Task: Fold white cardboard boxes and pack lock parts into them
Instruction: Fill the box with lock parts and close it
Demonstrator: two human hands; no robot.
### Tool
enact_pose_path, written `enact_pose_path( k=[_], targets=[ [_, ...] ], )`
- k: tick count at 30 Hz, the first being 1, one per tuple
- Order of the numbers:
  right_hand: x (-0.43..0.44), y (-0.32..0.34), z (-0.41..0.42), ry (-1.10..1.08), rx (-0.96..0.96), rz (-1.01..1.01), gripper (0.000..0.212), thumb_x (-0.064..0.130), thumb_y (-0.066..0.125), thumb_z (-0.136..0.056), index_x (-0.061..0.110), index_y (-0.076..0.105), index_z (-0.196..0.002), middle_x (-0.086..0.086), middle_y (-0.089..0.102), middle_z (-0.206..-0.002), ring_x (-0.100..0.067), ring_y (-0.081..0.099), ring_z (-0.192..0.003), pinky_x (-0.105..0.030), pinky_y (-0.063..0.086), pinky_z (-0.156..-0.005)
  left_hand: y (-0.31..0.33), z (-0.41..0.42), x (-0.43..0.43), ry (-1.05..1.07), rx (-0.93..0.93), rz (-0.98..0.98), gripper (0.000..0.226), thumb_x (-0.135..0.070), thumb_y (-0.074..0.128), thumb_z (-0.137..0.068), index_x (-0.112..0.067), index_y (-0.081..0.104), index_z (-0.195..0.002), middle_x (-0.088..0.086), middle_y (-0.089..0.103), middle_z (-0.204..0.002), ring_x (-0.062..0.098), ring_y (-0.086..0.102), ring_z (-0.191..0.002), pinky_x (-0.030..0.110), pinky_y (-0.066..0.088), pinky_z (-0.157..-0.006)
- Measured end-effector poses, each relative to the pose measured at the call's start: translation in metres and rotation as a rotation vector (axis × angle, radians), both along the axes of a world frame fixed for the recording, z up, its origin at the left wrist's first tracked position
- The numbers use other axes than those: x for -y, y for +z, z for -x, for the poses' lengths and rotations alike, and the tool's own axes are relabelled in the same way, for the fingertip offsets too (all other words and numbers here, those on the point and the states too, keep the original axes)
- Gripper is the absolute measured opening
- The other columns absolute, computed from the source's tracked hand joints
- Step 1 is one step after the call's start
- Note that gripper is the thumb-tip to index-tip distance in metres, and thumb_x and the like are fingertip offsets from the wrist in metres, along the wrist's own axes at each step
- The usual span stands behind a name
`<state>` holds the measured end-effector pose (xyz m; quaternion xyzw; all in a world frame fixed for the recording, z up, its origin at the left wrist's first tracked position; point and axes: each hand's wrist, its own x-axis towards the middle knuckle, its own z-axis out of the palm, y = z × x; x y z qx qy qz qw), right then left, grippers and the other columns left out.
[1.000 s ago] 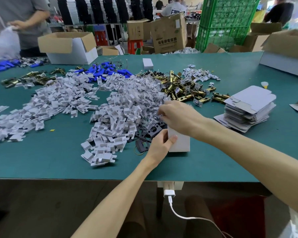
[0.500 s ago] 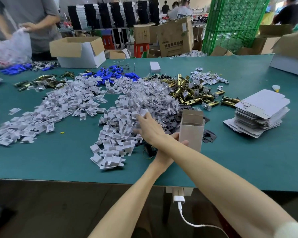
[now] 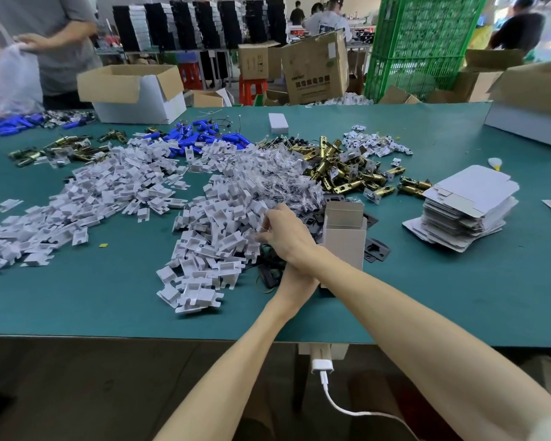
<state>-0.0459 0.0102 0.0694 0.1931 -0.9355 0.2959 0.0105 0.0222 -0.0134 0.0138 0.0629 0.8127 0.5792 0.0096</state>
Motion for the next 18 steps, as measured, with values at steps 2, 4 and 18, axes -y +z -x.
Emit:
enact_pose_path(
  k=[2,4,18],
  targets=[
    [-0.003,0.002,-0.004,0.006,0.004,0.027,0.036,0.035,0.082,-0.083,0.015,0.053,-0.081,0.001,0.049,-0.107,-0.020,0.054,-0.084,-0.041,0.050,-0.079,0.000,0.000,0.000,0.011,0.006,0.009,0.010,0.001,0.050,-0.106,0.008,0.057,-0.110,0.032,0.060,-0.109,0.045,0.054,-0.102,0.055,0.045,-0.099],
    [-0.004,0.004,-0.008,0.004,-0.003,0.039,0.040,0.035,0.084,-0.081,0.019,0.047,-0.077,0.002,0.050,-0.099,-0.019,0.051,-0.082,-0.039,0.049,-0.076,-0.001,0.000,0.000,0.007,-0.005,0.032,0.012,-0.001,0.050,-0.107,0.008,0.057,-0.111,0.031,0.060,-0.110,0.037,0.052,-0.095,0.052,0.045,-0.098],
    [-0.044,0.047,-0.027,0.084,0.024,0.160,0.027,0.007,0.065,-0.096,0.010,0.048,-0.116,-0.007,0.067,-0.094,-0.024,0.069,-0.085,-0.035,0.061,-0.076,-0.002,0.003,0.003,-0.017,0.051,-0.178,0.021,-0.015,0.065,-0.101,-0.035,0.067,-0.108,-0.004,0.074,-0.110,0.011,0.067,-0.103,0.027,0.051,-0.093]
  ],
)
